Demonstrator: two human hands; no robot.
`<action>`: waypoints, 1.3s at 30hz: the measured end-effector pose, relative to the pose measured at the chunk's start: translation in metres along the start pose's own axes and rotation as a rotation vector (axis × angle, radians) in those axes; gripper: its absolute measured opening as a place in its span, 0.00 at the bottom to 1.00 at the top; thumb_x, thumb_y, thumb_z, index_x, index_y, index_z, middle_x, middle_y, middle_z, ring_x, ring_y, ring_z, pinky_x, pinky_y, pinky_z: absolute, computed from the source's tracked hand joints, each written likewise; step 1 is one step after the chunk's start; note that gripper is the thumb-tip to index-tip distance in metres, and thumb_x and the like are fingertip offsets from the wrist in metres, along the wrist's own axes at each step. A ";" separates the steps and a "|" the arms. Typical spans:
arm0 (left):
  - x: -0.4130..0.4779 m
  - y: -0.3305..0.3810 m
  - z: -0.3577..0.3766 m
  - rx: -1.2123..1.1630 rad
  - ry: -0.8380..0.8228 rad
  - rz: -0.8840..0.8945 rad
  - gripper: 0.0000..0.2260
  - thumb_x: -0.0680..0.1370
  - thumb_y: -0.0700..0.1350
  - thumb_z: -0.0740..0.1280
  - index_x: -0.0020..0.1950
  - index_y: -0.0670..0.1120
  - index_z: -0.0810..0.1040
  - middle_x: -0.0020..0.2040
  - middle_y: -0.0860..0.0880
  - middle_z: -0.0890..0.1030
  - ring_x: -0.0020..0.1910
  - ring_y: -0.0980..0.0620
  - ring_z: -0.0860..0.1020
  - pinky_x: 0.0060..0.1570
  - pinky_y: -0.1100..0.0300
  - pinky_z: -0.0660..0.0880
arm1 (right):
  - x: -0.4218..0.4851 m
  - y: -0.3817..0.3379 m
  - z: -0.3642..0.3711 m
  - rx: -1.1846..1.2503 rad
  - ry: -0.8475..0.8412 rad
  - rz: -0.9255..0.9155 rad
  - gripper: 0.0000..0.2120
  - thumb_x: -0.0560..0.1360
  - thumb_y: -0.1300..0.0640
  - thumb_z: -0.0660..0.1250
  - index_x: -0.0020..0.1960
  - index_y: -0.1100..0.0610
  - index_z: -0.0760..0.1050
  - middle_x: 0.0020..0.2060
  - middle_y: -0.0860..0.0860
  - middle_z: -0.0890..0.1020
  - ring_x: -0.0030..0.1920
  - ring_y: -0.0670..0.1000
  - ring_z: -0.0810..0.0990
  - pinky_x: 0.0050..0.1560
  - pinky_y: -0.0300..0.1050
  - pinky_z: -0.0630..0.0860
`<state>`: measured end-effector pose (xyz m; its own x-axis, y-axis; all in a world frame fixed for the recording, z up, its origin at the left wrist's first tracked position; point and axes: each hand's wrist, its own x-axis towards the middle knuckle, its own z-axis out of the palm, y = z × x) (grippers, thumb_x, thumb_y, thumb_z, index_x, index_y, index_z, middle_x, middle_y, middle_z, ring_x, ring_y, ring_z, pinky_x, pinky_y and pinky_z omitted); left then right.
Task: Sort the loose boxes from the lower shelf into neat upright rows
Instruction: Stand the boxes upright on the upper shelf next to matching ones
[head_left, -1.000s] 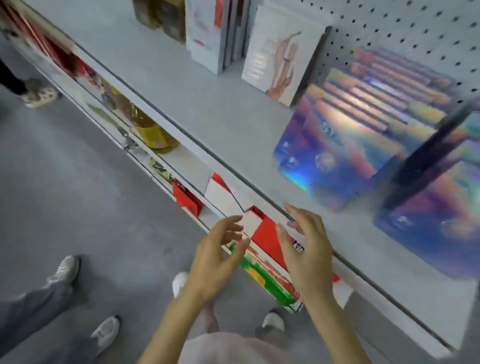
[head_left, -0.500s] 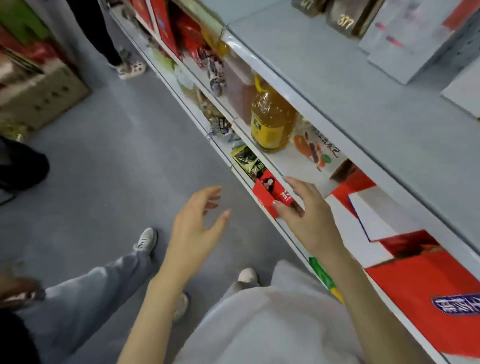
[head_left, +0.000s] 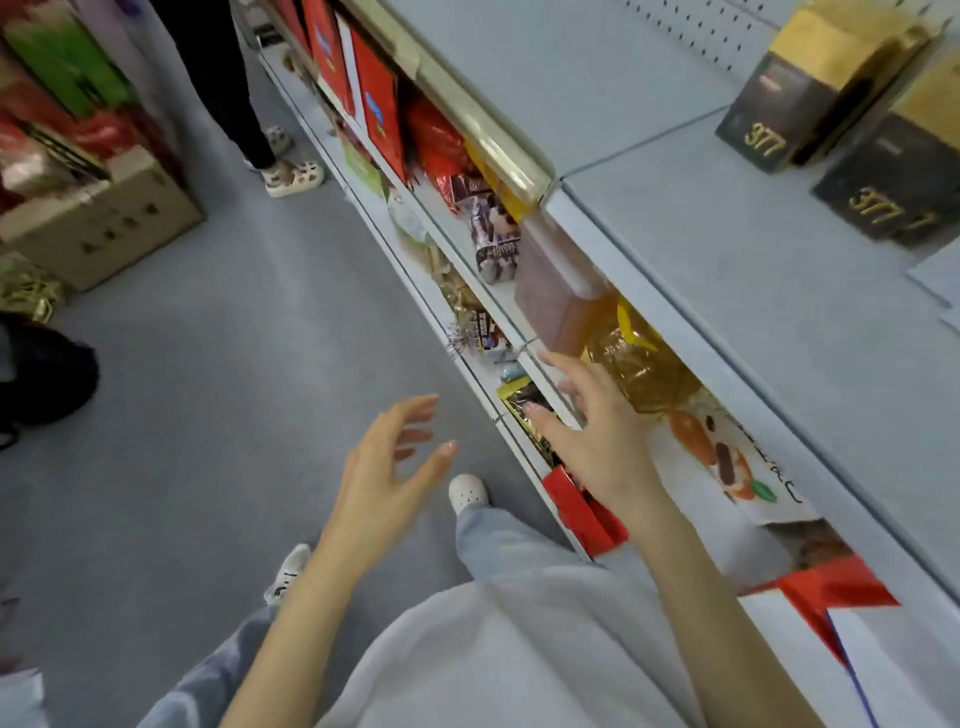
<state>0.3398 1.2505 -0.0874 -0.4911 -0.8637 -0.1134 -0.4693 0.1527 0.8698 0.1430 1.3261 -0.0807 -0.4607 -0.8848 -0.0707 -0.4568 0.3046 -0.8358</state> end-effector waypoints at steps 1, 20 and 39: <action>0.028 0.002 -0.013 0.031 0.029 0.004 0.16 0.75 0.47 0.70 0.58 0.62 0.72 0.56 0.58 0.78 0.53 0.62 0.78 0.55 0.64 0.73 | 0.031 -0.009 0.003 0.011 -0.022 -0.003 0.24 0.75 0.53 0.70 0.69 0.45 0.69 0.59 0.39 0.71 0.60 0.40 0.71 0.62 0.31 0.67; 0.433 -0.034 -0.198 0.135 -0.009 0.001 0.15 0.76 0.50 0.67 0.62 0.57 0.73 0.56 0.59 0.77 0.51 0.62 0.78 0.54 0.64 0.73 | 0.435 -0.135 0.105 0.202 -0.081 0.124 0.30 0.75 0.54 0.71 0.71 0.39 0.63 0.53 0.42 0.81 0.50 0.39 0.80 0.56 0.38 0.75; 0.866 -0.038 -0.336 0.067 -0.165 0.103 0.13 0.76 0.45 0.68 0.55 0.61 0.73 0.52 0.60 0.79 0.48 0.67 0.77 0.46 0.78 0.69 | 0.826 -0.223 0.144 0.198 0.337 0.211 0.22 0.75 0.58 0.70 0.65 0.43 0.69 0.53 0.46 0.79 0.41 0.36 0.80 0.43 0.23 0.71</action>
<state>0.1787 0.3359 -0.0570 -0.6499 -0.7524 -0.1071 -0.4555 0.2728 0.8474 -0.0259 0.4768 -0.0314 -0.7654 -0.6362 -0.0968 -0.1868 0.3636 -0.9126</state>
